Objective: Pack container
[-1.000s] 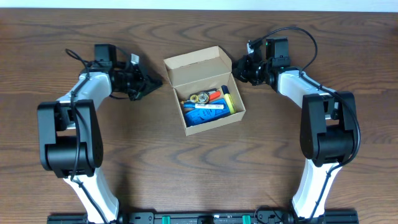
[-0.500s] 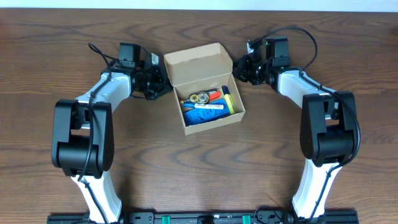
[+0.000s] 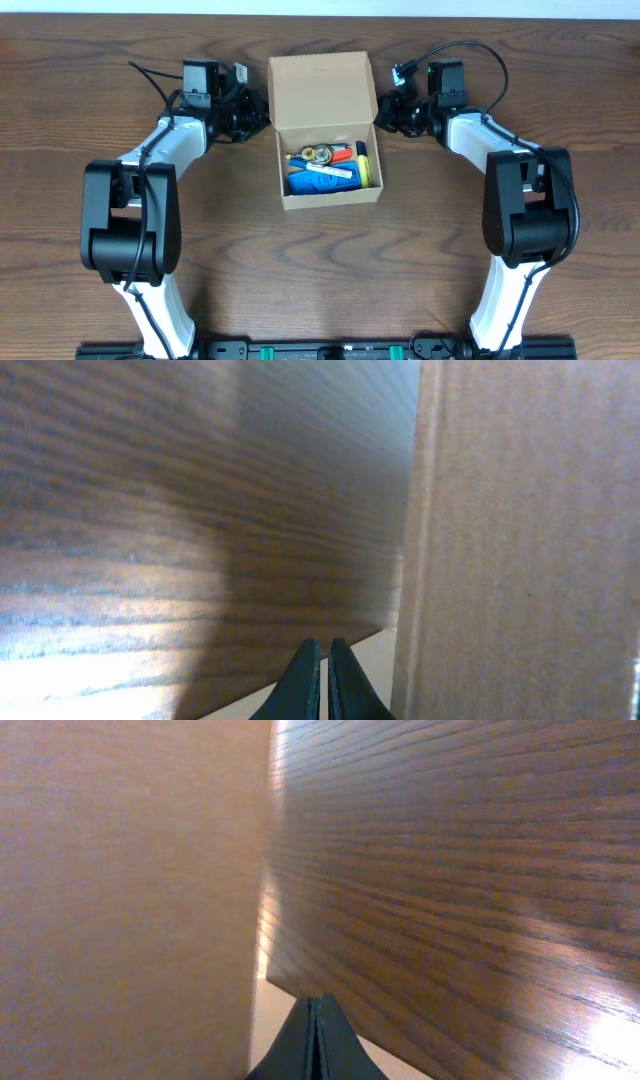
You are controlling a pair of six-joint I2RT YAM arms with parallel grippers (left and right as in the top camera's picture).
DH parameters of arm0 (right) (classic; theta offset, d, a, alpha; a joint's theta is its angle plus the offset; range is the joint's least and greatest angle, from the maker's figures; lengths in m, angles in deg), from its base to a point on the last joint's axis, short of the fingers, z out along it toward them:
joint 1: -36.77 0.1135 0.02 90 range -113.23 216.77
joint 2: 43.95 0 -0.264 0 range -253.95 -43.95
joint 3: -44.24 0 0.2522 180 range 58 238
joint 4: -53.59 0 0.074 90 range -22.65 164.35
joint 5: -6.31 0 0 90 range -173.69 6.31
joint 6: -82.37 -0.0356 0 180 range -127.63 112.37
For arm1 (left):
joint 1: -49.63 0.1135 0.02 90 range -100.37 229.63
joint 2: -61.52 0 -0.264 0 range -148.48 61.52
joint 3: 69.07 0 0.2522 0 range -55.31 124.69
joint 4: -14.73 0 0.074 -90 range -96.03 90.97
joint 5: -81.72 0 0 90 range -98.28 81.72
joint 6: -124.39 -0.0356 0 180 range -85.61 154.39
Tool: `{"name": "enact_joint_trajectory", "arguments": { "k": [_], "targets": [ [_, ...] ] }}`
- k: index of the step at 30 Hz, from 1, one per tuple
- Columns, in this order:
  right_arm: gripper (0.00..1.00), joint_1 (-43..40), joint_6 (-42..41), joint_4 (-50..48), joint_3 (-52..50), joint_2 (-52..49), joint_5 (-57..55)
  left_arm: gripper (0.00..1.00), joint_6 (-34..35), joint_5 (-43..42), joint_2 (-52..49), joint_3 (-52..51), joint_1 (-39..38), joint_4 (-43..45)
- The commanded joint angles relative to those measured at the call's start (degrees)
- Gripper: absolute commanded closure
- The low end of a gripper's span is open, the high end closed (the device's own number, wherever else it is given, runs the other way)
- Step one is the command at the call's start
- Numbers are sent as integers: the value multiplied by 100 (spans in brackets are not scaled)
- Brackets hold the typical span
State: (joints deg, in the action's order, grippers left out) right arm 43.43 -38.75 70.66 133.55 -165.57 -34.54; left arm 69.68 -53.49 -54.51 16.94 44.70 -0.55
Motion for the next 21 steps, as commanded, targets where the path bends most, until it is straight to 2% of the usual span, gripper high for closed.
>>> {"name": "enact_joint_trajectory", "arguments": {
  "k": [1,10,21],
  "targets": [
    [99,11,328,-9,-9,-52,304,94,-188,-284,101,101,31,153],
    [99,-144,872,-79,-9,111,304,94,-656,-590,103,105,63,555],
    [99,-175,1300,-595,-9,557,713,93,-664,-855,107,118,63,1130]
  ]
}}
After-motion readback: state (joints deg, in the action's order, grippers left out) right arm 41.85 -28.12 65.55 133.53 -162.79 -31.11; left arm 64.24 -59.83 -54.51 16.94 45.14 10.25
